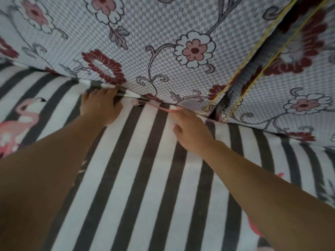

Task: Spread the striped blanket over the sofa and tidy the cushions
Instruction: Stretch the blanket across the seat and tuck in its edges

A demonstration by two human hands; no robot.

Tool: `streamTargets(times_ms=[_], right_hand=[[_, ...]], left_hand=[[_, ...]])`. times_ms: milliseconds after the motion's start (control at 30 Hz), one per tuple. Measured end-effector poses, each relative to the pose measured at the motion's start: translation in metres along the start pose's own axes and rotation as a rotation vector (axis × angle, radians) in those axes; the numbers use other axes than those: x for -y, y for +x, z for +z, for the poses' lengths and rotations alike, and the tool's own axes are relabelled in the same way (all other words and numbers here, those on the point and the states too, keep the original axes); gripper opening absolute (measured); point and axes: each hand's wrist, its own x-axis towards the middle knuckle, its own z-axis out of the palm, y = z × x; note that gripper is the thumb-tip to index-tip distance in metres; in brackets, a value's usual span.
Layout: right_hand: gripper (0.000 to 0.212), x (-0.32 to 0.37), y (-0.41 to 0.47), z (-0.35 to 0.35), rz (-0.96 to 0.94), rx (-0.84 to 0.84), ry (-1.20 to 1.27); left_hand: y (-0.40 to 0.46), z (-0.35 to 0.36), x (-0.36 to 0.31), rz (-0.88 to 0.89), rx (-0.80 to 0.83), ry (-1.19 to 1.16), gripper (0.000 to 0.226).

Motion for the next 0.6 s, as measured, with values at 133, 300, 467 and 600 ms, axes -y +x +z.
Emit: streamTargets(times_ms=[133,300,467,600], right_hand=[[0.051,0.041,0.047,0.021,-0.054,0.095,0.008],[0.051,0.043,0.075,0.043,0.061,0.099,-0.066],[0.053,0.042,0.077,0.046,0.073,0.125,-0.078],[0.053,0.043,0.08,0.048,0.084,0.16,-0.095]], left_hand=[[0.018,0.017,0.008,0.082,0.133,0.043,0.061],[0.041,0.026,0.018,0.093,0.191,0.014,0.068],[0.045,0.013,0.026,0.114,0.189,0.027,0.059],[0.038,0.01,0.054,-0.066,-0.007,0.141,0.062]])
